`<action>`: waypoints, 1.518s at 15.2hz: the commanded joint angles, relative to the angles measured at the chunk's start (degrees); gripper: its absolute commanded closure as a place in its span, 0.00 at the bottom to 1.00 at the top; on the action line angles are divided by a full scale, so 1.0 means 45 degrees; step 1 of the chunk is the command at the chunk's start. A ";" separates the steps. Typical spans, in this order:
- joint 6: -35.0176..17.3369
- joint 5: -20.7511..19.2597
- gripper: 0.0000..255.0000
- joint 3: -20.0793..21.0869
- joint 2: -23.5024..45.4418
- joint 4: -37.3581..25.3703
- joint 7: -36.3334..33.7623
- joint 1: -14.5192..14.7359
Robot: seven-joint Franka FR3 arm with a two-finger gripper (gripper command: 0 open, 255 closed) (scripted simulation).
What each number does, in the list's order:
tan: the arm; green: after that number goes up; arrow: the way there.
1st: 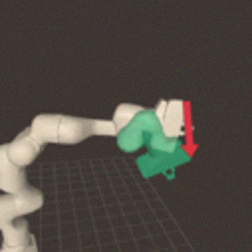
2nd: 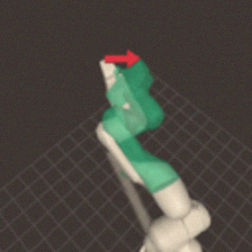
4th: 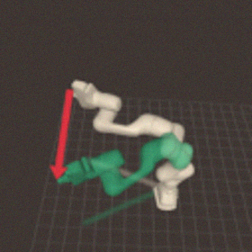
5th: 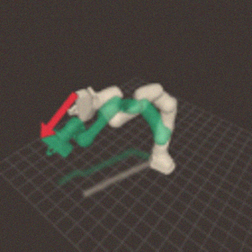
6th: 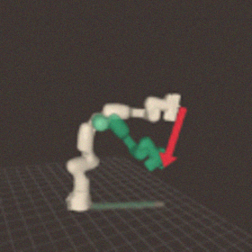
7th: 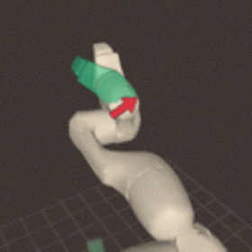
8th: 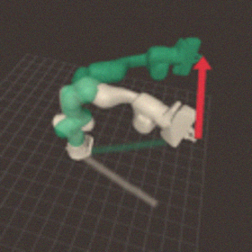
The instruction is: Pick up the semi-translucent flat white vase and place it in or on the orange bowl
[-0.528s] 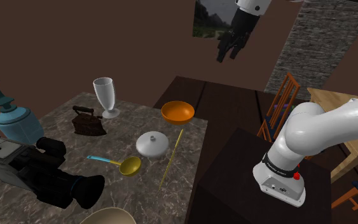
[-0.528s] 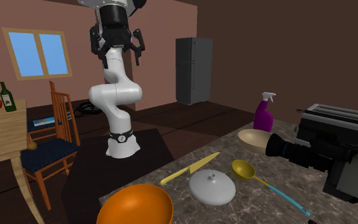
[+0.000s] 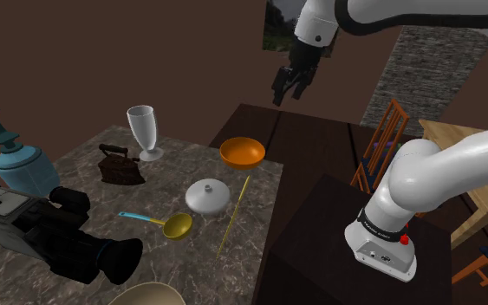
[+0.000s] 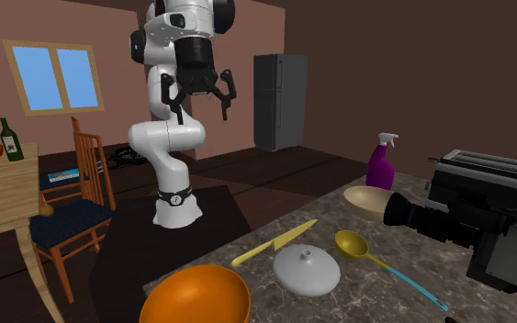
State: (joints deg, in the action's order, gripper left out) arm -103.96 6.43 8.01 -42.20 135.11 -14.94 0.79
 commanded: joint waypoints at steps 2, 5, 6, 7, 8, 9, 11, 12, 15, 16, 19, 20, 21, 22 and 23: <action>-0.0920 0.0167 0.00 0.0639 0.0943 0.0141 -0.0604 0.0067; -0.1798 0.0265 0.00 0.1288 0.1937 0.0204 -0.1235 0.0115; -0.2086 0.0277 0.00 0.1505 0.2296 0.0193 -0.1453 0.0123; -0.2371 0.0275 0.00 0.1720 0.2669 0.0168 -0.1675 0.0127; -0.2652 0.0260 0.00 0.1935 0.3056 0.0127 -0.1903 0.0127; -0.2929 0.0228 0.00 0.2147 0.3455 0.0070 -0.2137 0.0125; -0.3467 0.0116 0.00 0.2573 0.4290 -0.0089 -0.2626 0.0101; -0.3726 0.0030 0.00 0.2781 0.4726 -0.0191 -0.2884 0.0085; -0.4454 -0.0362 0.00 0.3384 0.6105 -0.0589 -0.3718 0.0027; -0.4677 -0.0542 0.00 0.3574 0.6587 -0.0753 -0.4020 0.0008; -0.5269 -0.1239 0.00 0.4058 0.8099 -0.1335 -0.5000 0.0003; -0.5437 -0.1519 0.00 0.4185 0.8622 -0.1561 -0.5348 0.0026; -0.5587 -0.1820 0.00 0.4290 0.9153 -0.1803 -0.5702 0.0066; -0.5720 -0.2136 0.00 0.4370 0.9691 -0.2061 -0.6061 0.0126; -0.5835 -0.2461 0.00 0.4426 1.0232 -0.2335 -0.6419 0.0207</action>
State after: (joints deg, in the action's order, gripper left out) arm -129.46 -3.28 27.43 1.63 125.37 -41.92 1.30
